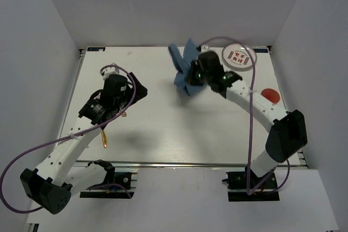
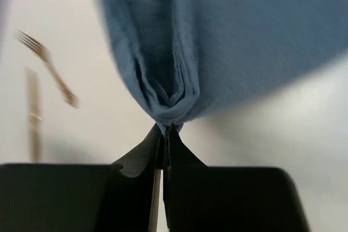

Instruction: Set the dinner table for one person

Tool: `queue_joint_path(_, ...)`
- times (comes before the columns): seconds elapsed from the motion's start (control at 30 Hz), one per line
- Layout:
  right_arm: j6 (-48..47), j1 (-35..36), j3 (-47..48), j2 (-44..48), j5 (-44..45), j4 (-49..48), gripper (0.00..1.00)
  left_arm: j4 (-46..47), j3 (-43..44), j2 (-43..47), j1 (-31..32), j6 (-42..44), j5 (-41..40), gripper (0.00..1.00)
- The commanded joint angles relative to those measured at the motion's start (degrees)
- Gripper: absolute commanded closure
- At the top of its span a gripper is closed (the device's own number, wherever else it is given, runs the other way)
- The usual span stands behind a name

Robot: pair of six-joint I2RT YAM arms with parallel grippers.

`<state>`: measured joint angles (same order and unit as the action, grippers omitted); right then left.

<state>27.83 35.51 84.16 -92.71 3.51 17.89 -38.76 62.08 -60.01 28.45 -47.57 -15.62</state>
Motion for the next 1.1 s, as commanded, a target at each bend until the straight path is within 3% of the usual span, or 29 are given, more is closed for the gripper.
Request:
queue_joint_path(0.0,-0.5,-1.0,-15.2,4.8,3.1,-1.6,1.00,2.1,-5.5,0.5,-0.2,-1.5,0.8,0.02)
queue_joint_path(0.17,8.2,-1.6,-33.5,17.1,12.8,-5.7,1.00,13.2,-15.3,-3.7,0.4,-3.0,5.6,0.02)
queue_joint_path(0.27,14.7,-2.9,-39.0,26.3,18.6,-5.7,1.00,18.8,-17.0,-7.8,0.9,-3.4,9.7,0.02)
queue_joint_path(0.4,13.6,-4.5,-45.8,34.4,15.6,-9.5,1.00,18.8,-13.4,-13.9,0.9,-2.4,12.3,0.02)
queue_joint_path(0.5,8.1,-4.0,-41.9,31.6,4.8,-10.9,1.00,15.7,-10.0,-14.5,0.9,-2.2,10.2,0.03)
queue_joint_path(0.53,6.6,-3.7,-40.5,30.2,-5.9,-12.3,1.00,15.0,-9.5,-13.8,0.9,-2.3,8.9,0.03)
queue_joint_path(0.57,5.6,-3.4,-38.7,28.2,-10.5,-14.8,1.00,13.6,-8.4,-11.9,0.9,-3.7,7.5,0.02)
queue_joint_path(0.67,3.0,-1.4,-27.3,18.6,-23.6,-13.9,1.00,5.6,-5.3,-9.4,-0.2,-7.7,-0.1,0.02)
queue_joint_path(0.83,9.5,2.6,-9.0,8.7,-41.3,-19.5,1.00,-1.7,1.5,-3.0,-0.2,-7.6,-11.2,0.02)
queue_joint_path(0.97,15.2,1.8,2.3,4.9,-47.3,-24.4,1.00,-5.4,6.3,-0.6,-0.2,-6.2,-16.7,0.02)
queue_joint_path(1.07,12.1,-1.6,9.4,1.8,-43.5,-16.1,1.00,-5.9,9.1,-0.5,-0.2,-4.6,-18.6,0.02)
